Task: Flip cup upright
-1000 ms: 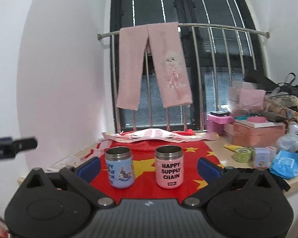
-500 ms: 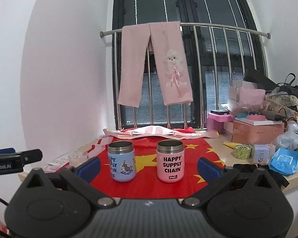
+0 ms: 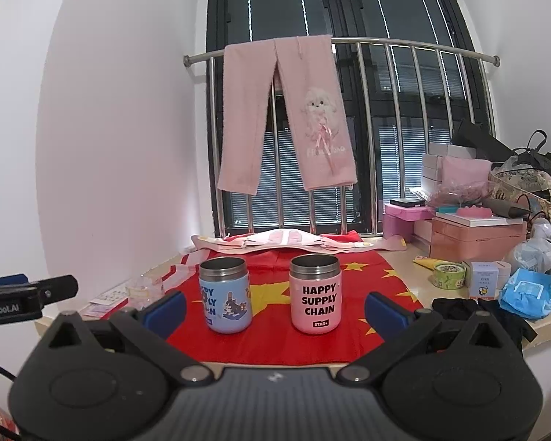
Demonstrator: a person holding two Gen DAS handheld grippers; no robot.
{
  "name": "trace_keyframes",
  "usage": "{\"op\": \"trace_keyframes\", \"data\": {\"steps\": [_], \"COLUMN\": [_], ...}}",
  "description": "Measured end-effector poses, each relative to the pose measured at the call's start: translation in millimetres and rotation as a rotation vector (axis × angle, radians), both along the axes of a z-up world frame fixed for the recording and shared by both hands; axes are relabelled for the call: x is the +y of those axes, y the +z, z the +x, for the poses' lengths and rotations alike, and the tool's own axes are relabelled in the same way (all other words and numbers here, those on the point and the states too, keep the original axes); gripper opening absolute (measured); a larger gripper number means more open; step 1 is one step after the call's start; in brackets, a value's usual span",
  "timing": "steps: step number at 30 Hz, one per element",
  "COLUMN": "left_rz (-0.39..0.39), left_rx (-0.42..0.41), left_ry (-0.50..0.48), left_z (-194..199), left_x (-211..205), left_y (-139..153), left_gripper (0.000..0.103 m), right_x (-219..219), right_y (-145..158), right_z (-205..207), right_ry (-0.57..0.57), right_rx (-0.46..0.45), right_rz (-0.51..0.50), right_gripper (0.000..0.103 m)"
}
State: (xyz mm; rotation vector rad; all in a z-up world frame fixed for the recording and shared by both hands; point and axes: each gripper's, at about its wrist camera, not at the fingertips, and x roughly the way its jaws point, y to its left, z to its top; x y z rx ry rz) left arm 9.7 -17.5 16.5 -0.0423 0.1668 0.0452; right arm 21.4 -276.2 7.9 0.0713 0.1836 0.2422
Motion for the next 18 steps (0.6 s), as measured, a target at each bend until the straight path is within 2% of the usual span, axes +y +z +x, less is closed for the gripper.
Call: {"op": "trace_keyframes", "data": {"steps": [18], "left_rz": [-0.001], "left_rx": [-0.002], "left_ry": [-0.002], "left_z": [0.4], "left_x": [0.1], "left_y": [-0.6], "left_gripper": [0.103], "right_x": [1.9], "right_y": [2.5], "right_z": [1.7], "right_ry": [0.0], "right_rx": [-0.005], "right_rz": [0.0], "right_gripper": [0.103]}}
